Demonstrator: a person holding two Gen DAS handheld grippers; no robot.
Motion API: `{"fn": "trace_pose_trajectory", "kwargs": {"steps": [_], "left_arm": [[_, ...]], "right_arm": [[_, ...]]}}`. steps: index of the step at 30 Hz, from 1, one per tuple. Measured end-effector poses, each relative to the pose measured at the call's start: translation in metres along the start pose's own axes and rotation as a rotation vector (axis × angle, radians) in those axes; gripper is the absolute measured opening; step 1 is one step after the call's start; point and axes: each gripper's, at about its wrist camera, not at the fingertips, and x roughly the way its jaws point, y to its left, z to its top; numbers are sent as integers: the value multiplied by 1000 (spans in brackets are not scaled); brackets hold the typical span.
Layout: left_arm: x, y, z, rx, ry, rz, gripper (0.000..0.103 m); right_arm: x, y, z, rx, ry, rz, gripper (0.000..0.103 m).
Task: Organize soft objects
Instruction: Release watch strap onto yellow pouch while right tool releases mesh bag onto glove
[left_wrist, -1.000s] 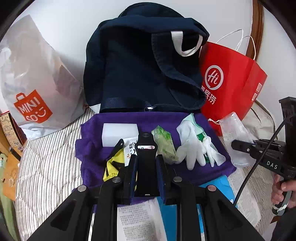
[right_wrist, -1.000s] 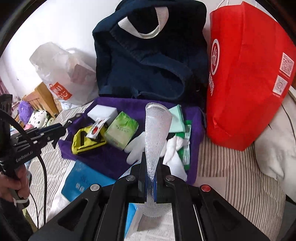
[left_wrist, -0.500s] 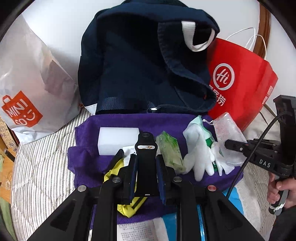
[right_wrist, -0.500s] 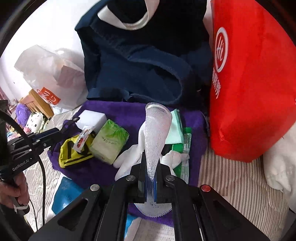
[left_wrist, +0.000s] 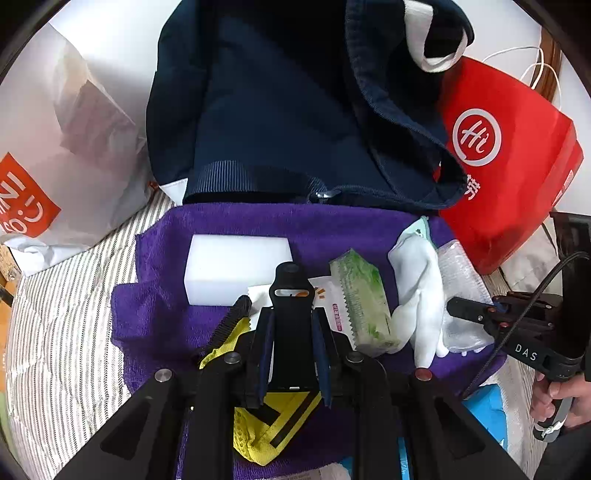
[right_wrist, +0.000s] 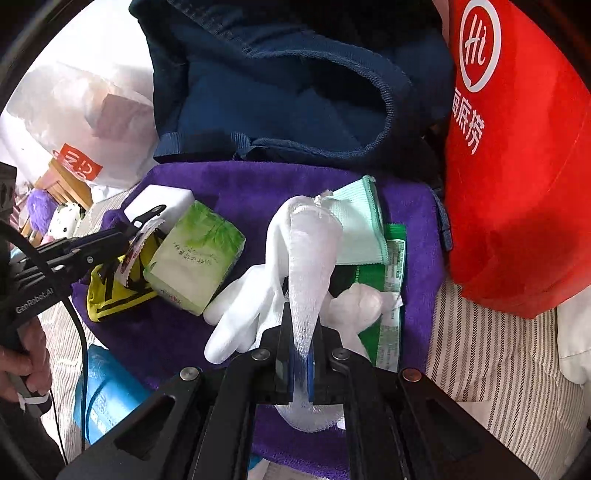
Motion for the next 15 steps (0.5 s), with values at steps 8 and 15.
{"fn": "trace_pose_trajectory", "kwargs": {"steps": [8, 15], "left_arm": [[4, -3, -3, -3, 36, 23, 26], [-12, -7, -6, -3, 32, 58, 55]], "right_arm": [[2, 0, -3, -7, 17, 4, 25], [-16, 0, -9, -11, -17, -15, 56]]}}
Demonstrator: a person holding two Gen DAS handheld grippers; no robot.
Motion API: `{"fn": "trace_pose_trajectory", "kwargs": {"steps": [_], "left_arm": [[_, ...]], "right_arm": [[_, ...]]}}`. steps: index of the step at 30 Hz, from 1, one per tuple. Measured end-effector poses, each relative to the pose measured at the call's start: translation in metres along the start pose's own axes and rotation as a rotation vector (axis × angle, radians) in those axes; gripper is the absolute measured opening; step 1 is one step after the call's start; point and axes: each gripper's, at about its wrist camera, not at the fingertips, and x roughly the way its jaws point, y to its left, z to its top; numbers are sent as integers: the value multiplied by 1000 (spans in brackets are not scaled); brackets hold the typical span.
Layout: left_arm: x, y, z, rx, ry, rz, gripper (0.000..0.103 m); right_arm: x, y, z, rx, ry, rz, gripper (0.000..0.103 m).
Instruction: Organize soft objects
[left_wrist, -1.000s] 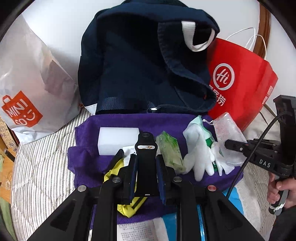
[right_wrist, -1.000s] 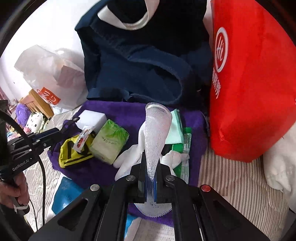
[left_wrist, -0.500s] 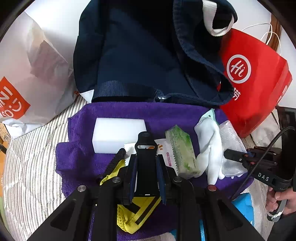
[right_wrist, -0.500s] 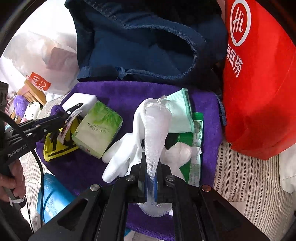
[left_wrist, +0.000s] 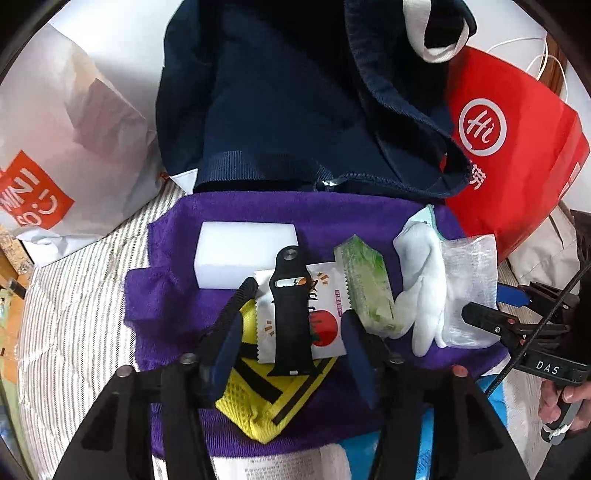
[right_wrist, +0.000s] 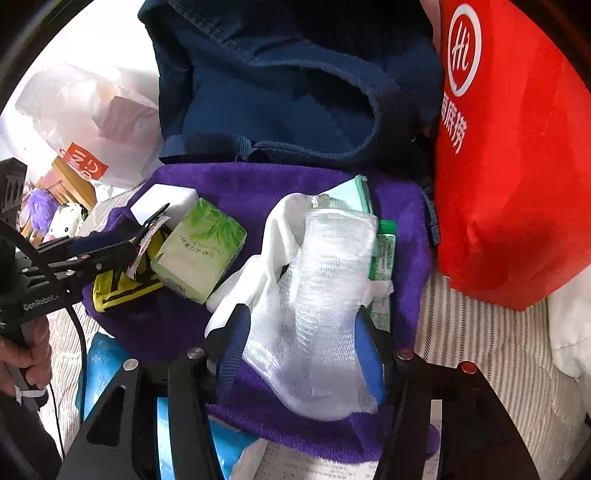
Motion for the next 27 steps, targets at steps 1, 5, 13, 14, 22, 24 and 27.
{"fn": "trace_pose_trajectory", "kwargs": {"steps": [1, 5, 13, 14, 22, 24, 27], "left_arm": [[-5, 0, 0, -1, -6, 3, 57], [-28, -3, -6, 2, -30, 26, 76], [-78, -6, -31, -16, -52, 45, 90], [-83, -9, -36, -10, -53, 55, 97], [-128, -32, -64, -16, -59, 90, 103], [-137, -37, -70, -27, -61, 91, 103], [-151, -51, -81, -10, -61, 90, 103]], "right_arm": [[-2, 0, 0, 0, 2, -9, 56], [-23, 1, -3, 17, -10, -28, 66], [-82, 17, -27, 29, -63, -61, 80], [-88, 19, -31, 30, -66, -73, 81], [-139, 31, -73, 86, -93, -115, 95], [-150, 32, -85, 94, -99, -144, 95], [-167, 32, -101, 115, -113, -169, 100]]}}
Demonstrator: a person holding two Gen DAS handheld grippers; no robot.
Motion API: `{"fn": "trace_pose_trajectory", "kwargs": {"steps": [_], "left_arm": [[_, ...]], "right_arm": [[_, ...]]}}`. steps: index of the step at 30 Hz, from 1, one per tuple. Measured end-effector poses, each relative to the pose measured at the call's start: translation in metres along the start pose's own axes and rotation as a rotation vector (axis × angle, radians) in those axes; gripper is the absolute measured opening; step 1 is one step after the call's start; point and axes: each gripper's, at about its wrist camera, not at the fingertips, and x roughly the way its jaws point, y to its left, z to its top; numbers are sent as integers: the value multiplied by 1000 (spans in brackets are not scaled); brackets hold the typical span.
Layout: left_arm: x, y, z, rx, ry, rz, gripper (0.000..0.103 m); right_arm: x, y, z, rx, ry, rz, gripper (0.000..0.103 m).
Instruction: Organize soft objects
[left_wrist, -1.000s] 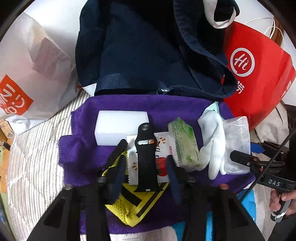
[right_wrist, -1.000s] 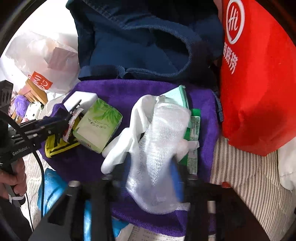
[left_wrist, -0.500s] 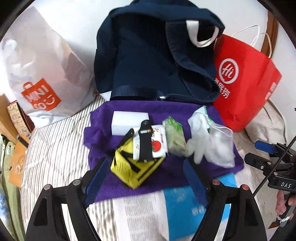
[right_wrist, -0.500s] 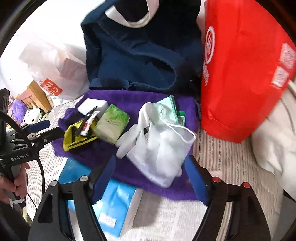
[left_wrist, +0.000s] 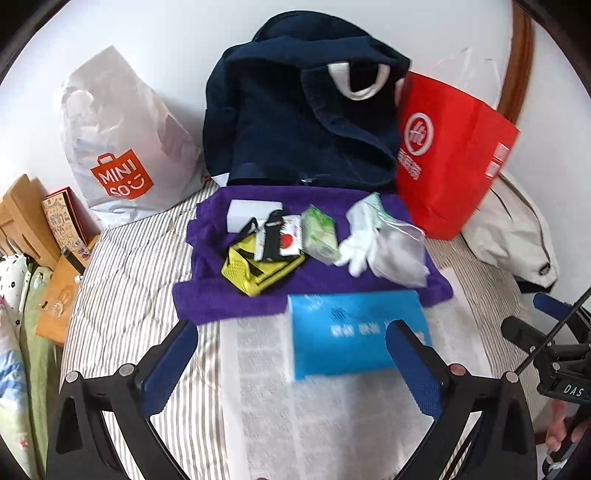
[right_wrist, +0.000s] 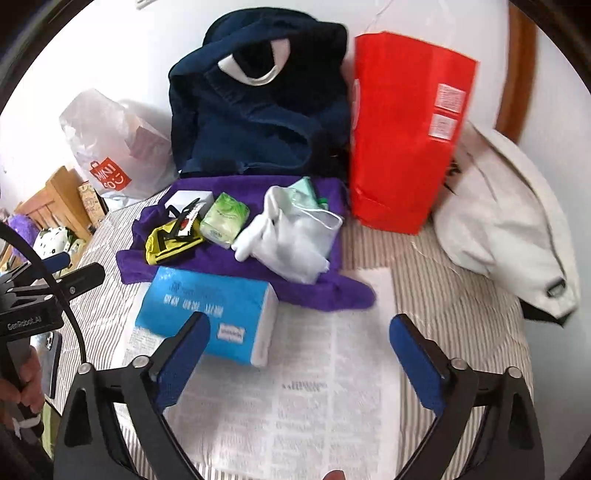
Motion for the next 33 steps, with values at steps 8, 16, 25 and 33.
{"fn": "trace_pose_trajectory", "kwargs": {"steps": [8, 16, 25, 33], "left_arm": [[-39, -12, -17, 4, -38, 23, 103], [-67, -13, -28, -22, -52, 19, 103], [-74, -17, -37, -11, -50, 5, 103], [-71, -17, -41, -23, -34, 22, 103]], "right_arm": [[-38, -14, -24, 30, -29, -34, 101], [-59, -16, -38, 27, -17, -71, 101], [-69, -15, -46, 28, -23, -86, 101], [-74, -15, -48, 27, -30, -90, 101]]}}
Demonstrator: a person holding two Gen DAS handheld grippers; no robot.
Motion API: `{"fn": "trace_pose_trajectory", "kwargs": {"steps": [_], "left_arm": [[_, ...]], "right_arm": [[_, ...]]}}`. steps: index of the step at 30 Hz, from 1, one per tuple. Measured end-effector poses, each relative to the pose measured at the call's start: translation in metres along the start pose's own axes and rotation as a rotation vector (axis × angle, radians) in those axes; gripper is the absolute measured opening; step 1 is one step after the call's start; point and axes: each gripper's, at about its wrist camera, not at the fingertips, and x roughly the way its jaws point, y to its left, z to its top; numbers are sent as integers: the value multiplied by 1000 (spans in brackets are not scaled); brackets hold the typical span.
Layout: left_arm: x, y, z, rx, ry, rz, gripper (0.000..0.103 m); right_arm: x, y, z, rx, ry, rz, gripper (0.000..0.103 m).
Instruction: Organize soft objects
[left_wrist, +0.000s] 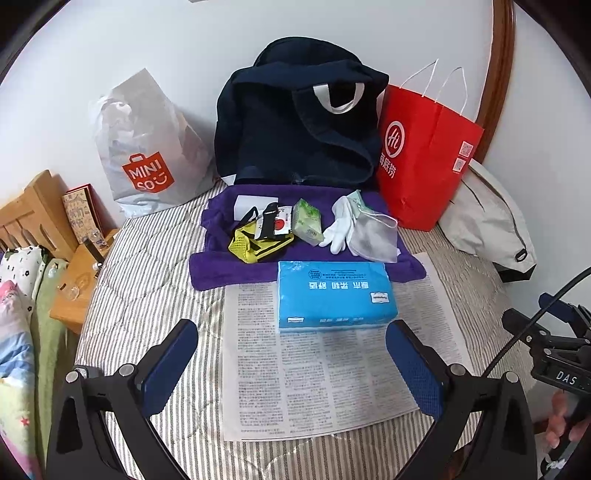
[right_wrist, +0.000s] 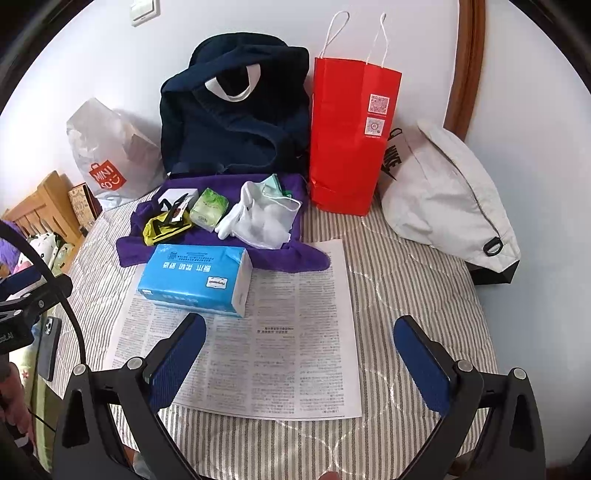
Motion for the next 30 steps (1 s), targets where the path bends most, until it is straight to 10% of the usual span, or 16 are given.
{"fn": "trace_pose_trajectory", "kwargs": {"steps": [30], "left_arm": [[7, -3, -2, 15, 22, 25, 103]], "right_arm": [[0, -1, -2, 0, 11, -16, 101]]}}
